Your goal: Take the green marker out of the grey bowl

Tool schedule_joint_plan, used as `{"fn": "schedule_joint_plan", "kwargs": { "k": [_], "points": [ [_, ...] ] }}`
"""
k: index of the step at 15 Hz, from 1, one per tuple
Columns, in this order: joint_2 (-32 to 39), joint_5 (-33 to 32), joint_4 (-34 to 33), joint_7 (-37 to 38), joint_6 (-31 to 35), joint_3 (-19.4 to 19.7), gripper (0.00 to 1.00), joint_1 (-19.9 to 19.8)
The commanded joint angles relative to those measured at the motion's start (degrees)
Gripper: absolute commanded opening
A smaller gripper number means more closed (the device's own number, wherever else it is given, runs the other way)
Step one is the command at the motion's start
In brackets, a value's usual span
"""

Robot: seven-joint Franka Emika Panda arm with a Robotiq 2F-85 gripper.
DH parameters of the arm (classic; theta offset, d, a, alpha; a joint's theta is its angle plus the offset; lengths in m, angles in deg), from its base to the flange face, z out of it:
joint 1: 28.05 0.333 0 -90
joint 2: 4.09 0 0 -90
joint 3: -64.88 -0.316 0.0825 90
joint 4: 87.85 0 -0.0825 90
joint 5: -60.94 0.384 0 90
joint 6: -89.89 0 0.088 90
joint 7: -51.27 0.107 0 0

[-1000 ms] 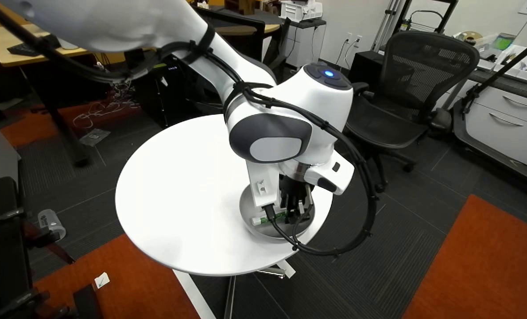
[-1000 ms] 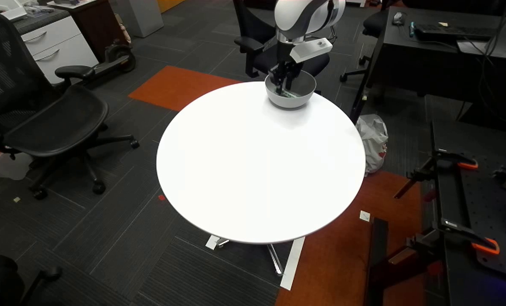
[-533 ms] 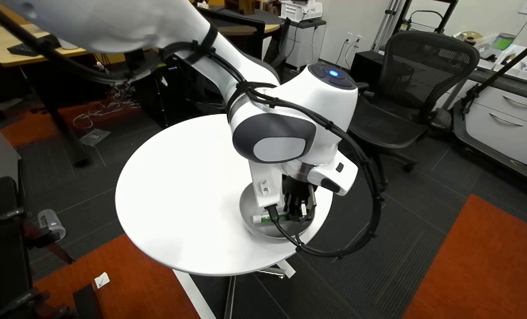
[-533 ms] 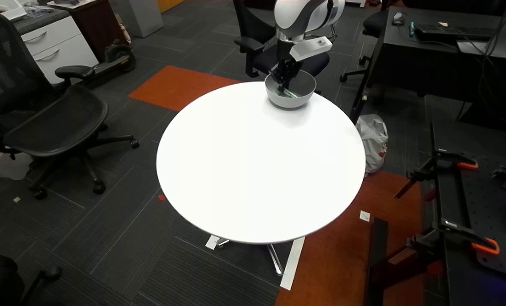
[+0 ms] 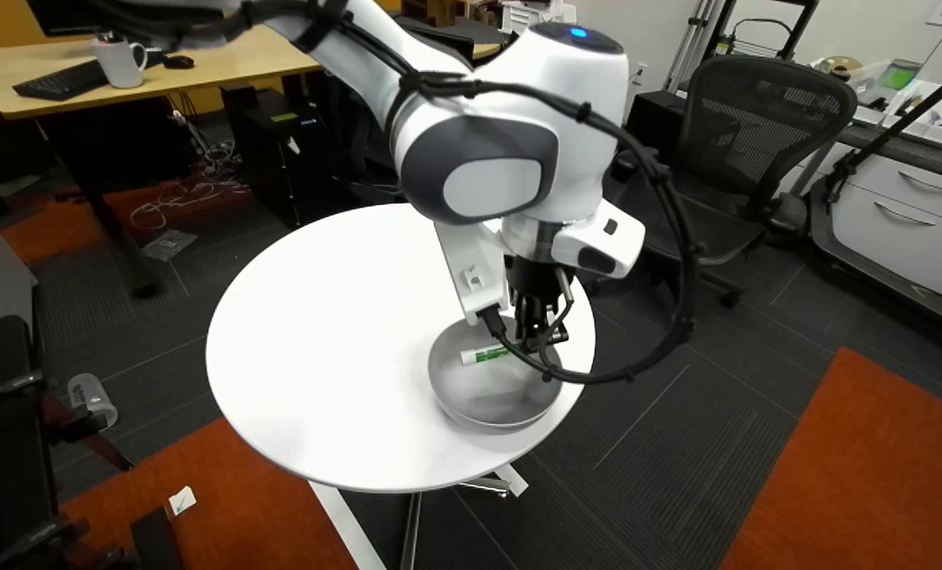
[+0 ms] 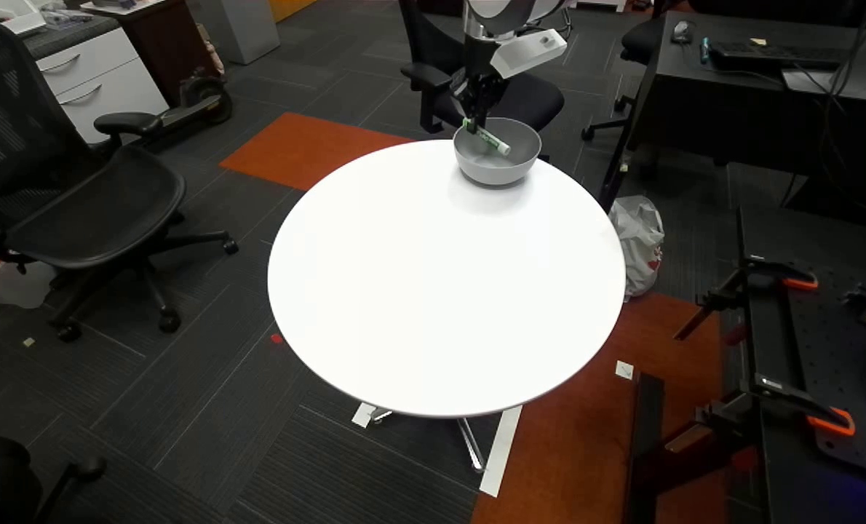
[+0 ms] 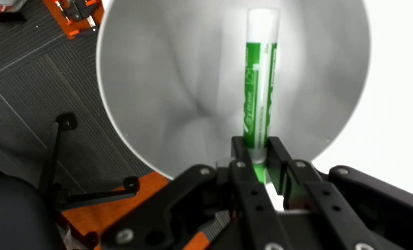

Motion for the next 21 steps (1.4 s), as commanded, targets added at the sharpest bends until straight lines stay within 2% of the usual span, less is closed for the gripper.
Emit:
{"fn": "schedule_joint_plan", "kwargs": {
  "k": [1, 4, 7, 12, 17, 21],
  "points": [
    [-7.87, -3.87, 8.25, 3.13, 2.86, 1.7, 0.05, 3.83],
    [-10.63, -6.64, 10.34, 3.37, 2.2, 1.58, 0.05, 5.84],
    [-11.58, -5.74, 10.84, 0.83, 0.39, -1.26, 0.05, 6.03],
    [-10.24, -3.54, 12.06, 5.14, 1.97, -3.91, 0.05, 8.71],
    [-8.83, -4.71, 13.78, 14.26, 4.67, -2.61, 0.05, 13.2],
    [-6.43, -5.02, 13.51, 18.2, 8.02, -1.63, 0.05, 15.11]
  ]
}}
